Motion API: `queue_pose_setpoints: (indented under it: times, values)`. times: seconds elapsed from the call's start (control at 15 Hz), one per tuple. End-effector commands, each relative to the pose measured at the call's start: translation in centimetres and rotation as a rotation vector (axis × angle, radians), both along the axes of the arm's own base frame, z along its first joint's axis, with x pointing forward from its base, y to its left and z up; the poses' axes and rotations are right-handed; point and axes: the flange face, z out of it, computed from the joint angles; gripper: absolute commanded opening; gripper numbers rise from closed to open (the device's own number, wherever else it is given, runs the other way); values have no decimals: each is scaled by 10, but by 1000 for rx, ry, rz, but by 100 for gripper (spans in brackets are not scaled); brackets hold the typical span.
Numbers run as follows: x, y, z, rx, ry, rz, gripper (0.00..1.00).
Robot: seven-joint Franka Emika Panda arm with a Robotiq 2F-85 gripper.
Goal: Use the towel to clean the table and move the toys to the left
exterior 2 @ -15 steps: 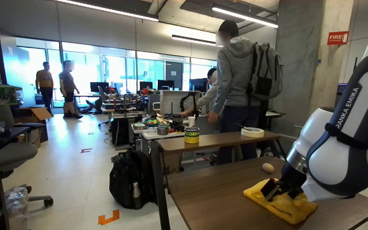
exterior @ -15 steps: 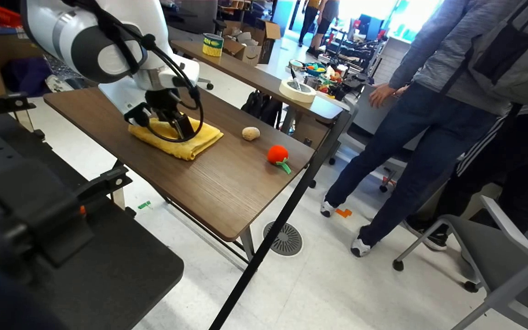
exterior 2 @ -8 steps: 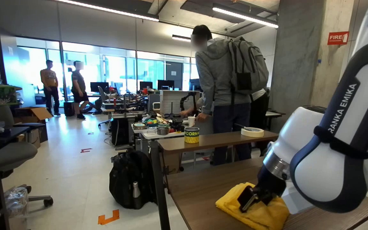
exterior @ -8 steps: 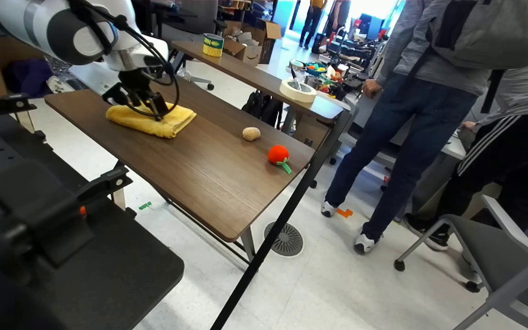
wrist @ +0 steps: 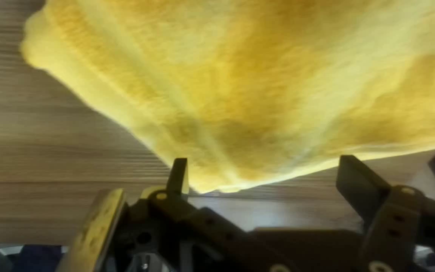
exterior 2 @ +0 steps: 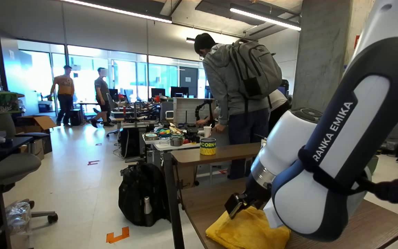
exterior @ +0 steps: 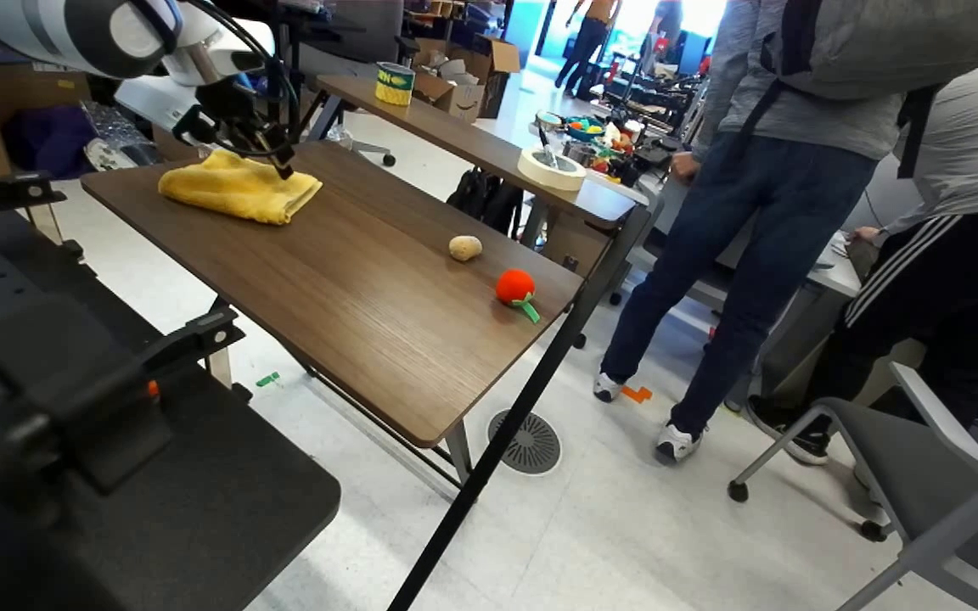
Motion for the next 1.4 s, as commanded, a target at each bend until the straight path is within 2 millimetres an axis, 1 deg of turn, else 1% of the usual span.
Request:
queue_pose_setpoints:
  times: [0.0,0.07,0.13,0.2,0.27,0.33,0.4,0.47,0.6,0.8,0.87,0.93,1.0,1.07,1.13,1.33]
  values:
    - [24,-66,-14,-11,-8,-164,100]
    - [25,-83,-24,-12,6,-204,100]
    - [25,-95,-33,-6,24,-232,100]
    - [23,-100,-39,12,48,-239,100]
    - [23,-99,-41,37,65,-232,100]
    - [22,-89,-36,62,65,-208,100]
    - [18,-96,-25,85,50,-185,100]
    - [10,-94,-10,89,28,-162,100]
    - [-6,-83,15,98,-14,-114,100]
    - [-37,-64,52,103,-76,-45,100]
    - [-43,-62,62,94,-94,-53,100]
    - [-43,-65,71,80,-106,-88,100]
    - [-42,-71,79,66,-119,-121,100]
    - [-38,-85,86,51,-143,-180,100]
    - [-33,-102,93,41,-165,-249,100]
    - [-21,-154,103,9,-208,-412,100]
